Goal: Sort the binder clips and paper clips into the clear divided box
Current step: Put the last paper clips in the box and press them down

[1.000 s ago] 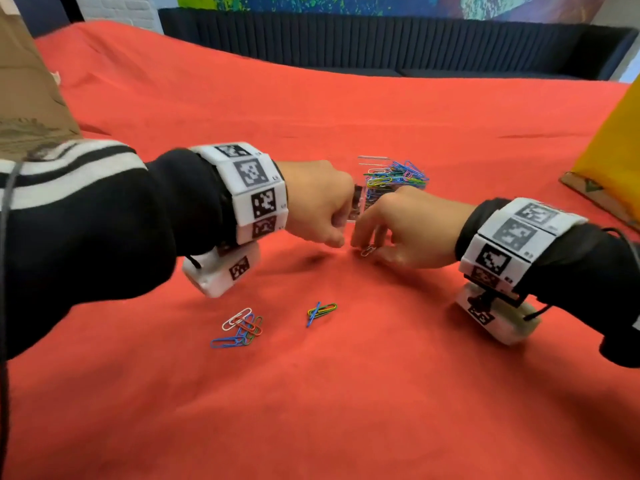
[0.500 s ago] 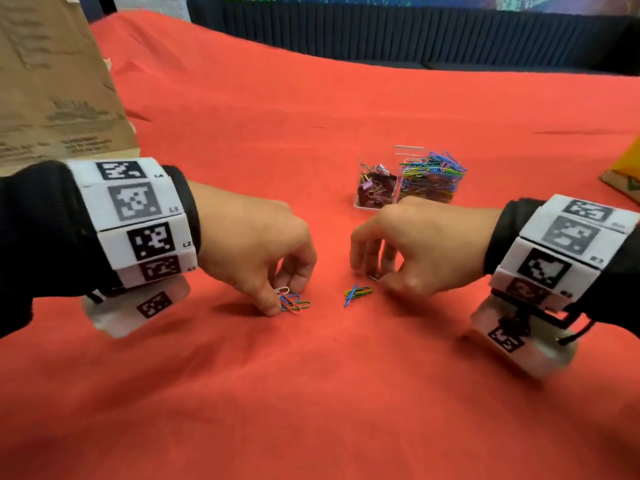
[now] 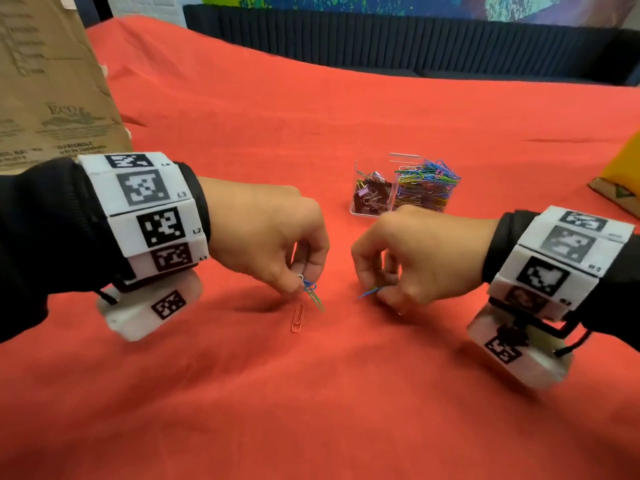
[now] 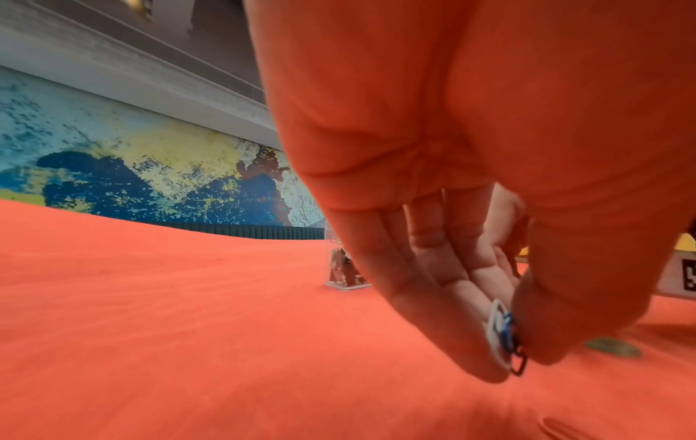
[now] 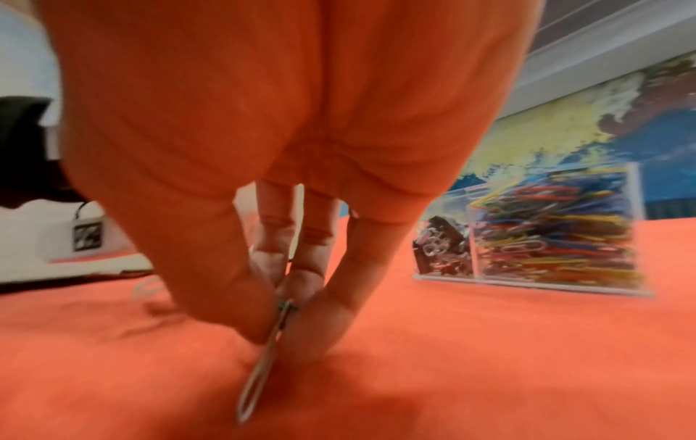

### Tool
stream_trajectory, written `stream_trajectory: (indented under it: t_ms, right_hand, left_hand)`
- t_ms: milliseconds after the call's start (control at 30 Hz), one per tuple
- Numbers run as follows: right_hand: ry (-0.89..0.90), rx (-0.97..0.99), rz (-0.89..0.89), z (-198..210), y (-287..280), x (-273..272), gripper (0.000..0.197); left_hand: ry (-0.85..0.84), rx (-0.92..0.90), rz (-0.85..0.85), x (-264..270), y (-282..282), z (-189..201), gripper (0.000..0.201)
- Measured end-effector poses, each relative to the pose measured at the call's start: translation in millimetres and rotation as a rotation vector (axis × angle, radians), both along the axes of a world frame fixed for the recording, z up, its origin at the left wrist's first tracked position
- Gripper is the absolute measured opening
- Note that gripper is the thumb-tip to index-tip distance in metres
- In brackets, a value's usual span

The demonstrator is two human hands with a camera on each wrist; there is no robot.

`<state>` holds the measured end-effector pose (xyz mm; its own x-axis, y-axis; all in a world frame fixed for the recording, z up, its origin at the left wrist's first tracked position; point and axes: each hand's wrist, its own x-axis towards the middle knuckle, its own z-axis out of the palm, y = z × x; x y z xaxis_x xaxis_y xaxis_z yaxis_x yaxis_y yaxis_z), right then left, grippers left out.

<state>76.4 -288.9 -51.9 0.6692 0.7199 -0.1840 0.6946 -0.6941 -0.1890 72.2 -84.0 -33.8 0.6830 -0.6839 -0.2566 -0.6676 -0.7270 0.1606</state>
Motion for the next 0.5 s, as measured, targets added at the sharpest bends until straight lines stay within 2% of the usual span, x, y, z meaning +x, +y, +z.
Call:
stream_trajectory:
  t_ms: [133,300,400,500]
  right_hand:
    - [-0.029,0.084,-0.122,22.7,-22.7,21.1,0.019]
    - [-0.256,0.208,-0.398,63.8,-60.4,68.9,0.017]
    - [-0.326,0.252,-0.507,72.0,-70.5,92.4,0.013]
    - [-0.350,0.196,-0.556,66.5,-68.3,108.0,0.012]
  left_hand:
    - [0.004,-0.032,-0.012,1.2,-1.4,0.3,0.007]
    - [0.018,0.004,-0.047,-3.3,-4.8,-12.2,0.009]
    - [0.025,0.018,-0.060,-5.5,-6.2,-16.4,0.011]
    - [0.026,0.010,-0.048,-7.6,-6.0,-14.0,0.028]
